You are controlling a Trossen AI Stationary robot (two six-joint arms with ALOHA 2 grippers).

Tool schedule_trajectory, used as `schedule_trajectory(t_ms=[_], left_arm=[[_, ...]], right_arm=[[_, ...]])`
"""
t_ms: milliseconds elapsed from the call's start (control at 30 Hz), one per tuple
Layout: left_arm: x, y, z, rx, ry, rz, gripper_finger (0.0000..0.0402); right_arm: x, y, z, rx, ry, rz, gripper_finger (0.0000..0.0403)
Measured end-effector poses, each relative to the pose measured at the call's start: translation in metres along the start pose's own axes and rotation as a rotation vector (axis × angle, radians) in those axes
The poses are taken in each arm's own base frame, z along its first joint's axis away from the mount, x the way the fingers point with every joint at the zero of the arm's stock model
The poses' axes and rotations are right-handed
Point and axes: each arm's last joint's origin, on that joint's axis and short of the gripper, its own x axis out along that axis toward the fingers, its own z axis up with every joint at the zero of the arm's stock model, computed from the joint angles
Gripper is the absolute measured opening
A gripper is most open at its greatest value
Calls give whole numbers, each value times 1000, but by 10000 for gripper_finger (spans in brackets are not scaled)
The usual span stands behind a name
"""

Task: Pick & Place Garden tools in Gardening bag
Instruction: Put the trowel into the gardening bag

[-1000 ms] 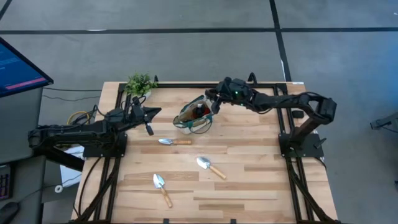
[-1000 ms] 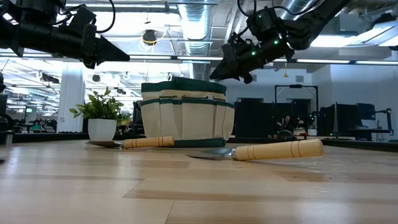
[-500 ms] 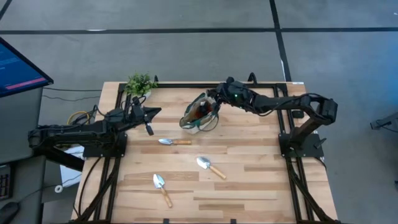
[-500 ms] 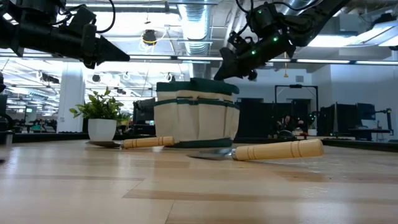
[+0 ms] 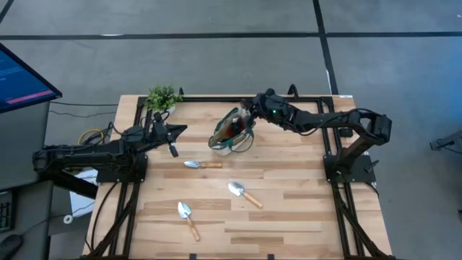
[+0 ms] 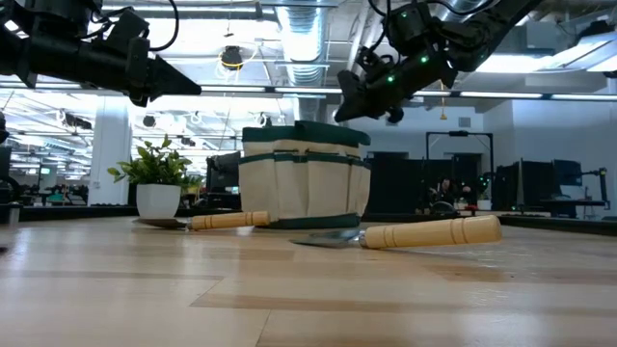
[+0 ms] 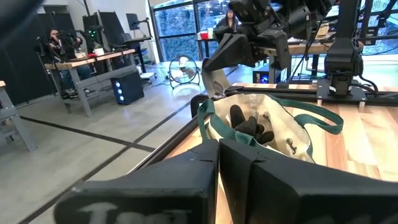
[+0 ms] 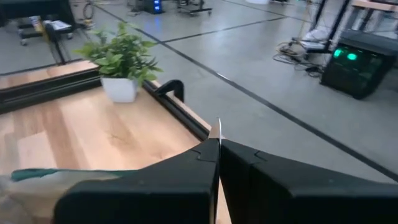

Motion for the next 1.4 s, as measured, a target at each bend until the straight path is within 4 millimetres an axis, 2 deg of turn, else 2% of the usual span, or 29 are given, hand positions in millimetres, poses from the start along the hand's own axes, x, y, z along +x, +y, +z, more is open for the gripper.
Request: schedule_trajectory(t_ms=[333,900,1133,1400], left_arm=[[0,0,0,0,0,0,2],[0,0,0,0,0,0,2],[0,0,0,0,0,0,2],[0,0,0,0,0,0,2]], right_arm=[[0,-2,-7,78,72,-39,0],[-1,-1,-13,76,129,-19,6],[-9,1,-5,25,106,7,57],[-38,6,23,-35,10,69,156]])
